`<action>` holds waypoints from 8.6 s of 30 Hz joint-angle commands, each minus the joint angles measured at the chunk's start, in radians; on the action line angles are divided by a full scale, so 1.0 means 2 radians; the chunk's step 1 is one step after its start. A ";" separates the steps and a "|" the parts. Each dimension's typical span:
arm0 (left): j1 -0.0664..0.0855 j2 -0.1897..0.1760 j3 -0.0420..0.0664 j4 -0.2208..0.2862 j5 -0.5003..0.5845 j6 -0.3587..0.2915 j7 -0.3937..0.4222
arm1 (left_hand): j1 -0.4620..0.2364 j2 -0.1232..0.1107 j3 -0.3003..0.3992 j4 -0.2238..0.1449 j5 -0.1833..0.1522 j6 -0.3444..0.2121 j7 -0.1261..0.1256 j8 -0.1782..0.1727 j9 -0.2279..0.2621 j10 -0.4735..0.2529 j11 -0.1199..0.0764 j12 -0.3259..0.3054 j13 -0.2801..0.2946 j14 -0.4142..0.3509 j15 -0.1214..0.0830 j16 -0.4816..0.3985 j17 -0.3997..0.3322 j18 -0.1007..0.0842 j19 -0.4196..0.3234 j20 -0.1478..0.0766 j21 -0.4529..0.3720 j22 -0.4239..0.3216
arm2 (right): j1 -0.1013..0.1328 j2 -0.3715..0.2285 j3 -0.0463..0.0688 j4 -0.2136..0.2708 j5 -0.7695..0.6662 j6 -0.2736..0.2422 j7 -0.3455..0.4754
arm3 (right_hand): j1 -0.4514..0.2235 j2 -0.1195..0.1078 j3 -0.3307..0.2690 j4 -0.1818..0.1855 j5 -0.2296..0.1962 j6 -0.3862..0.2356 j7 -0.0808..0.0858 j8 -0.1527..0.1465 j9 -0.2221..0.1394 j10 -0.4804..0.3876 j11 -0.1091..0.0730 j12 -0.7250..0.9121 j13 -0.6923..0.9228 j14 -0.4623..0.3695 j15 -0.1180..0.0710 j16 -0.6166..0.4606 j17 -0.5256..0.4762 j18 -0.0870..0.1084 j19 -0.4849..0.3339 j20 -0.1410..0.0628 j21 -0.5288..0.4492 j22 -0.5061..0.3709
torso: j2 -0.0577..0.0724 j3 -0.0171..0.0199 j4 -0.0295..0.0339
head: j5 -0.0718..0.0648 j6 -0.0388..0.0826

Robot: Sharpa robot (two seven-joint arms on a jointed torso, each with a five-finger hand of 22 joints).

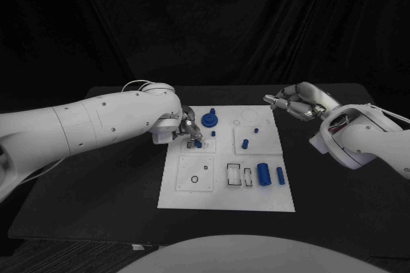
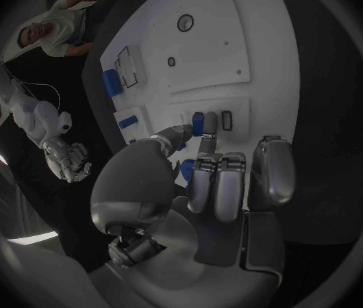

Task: Assemble the parts on the task board

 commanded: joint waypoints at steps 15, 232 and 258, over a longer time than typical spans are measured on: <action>-0.002 0.002 0.000 0.000 0.000 0.009 0.006 | -0.030 0.004 -0.050 0.042 -0.117 -0.008 0.001 -0.004 0.007 0.051 0.000 0.000 0.131 0.052 0.000 0.001 0.131 -0.003 -0.002 0.002 -0.010 0.012 | -0.002 0.000 0.000 -0.001 -0.001 0.002 -0.006 | 0.006 0.001 0.002 0.000 0.002 -0.001 -0.003 0.002 0.000 0.052 -0.004 -0.001 0.130 0.053 -0.003 -0.002 0.127 0.010 0.022 -0.002 -0.003 0.113 | 0.000 0.0001 -0.0001 | 0.001 0.000; 0.000 0.002 0.001 -0.112 -0.042 -0.032 0.114 | 0.068 -0.015 -0.018 0.013 0.017 -0.073 -0.006 0.098 0.169 0.051 -0.007 0.000 0.131 0.052 -0.006 0.001 0.131 -0.001 0.005 -0.004 -0.049 0.051 | -0.011 -0.001 0.000 -0.002 -0.001 0.005 -0.004 | 0.011 0.002 0.000 0.001 0.006 0.000 -0.004 0.002 -0.003 0.052 -0.004 -0.001 0.130 0.053 -0.004 -0.002 0.126 0.011 0.022 -0.002 -0.005 0.112 | 0.000 -0.0002 0.0002 | -0.002 0.000; 0.004 -0.096 0.000 0.038 0.056 -0.048 0.067 | 0.047 -0.020 -0.005 0.020 -0.003 -0.072 -0.007 0.098 0.170 0.051 -0.007 0.000 0.131 0.052 -0.006 0.001 0.131 0.000 0.001 -0.004 -0.059 0.050 | -0.014 -0.001 0.000 -0.005 -0.001 0.008 -0.006 | 0.012 0.002 0.000 0.001 0.007 0.000 -0.004 0.002 -0.003 0.052 -0.004 -0.001 0.130 0.052 -0.004 -0.002 0.126 0.011 0.021 -0.002 -0.006 0.112 | -0.001 0.0001 0.0004 | 0.003 0.000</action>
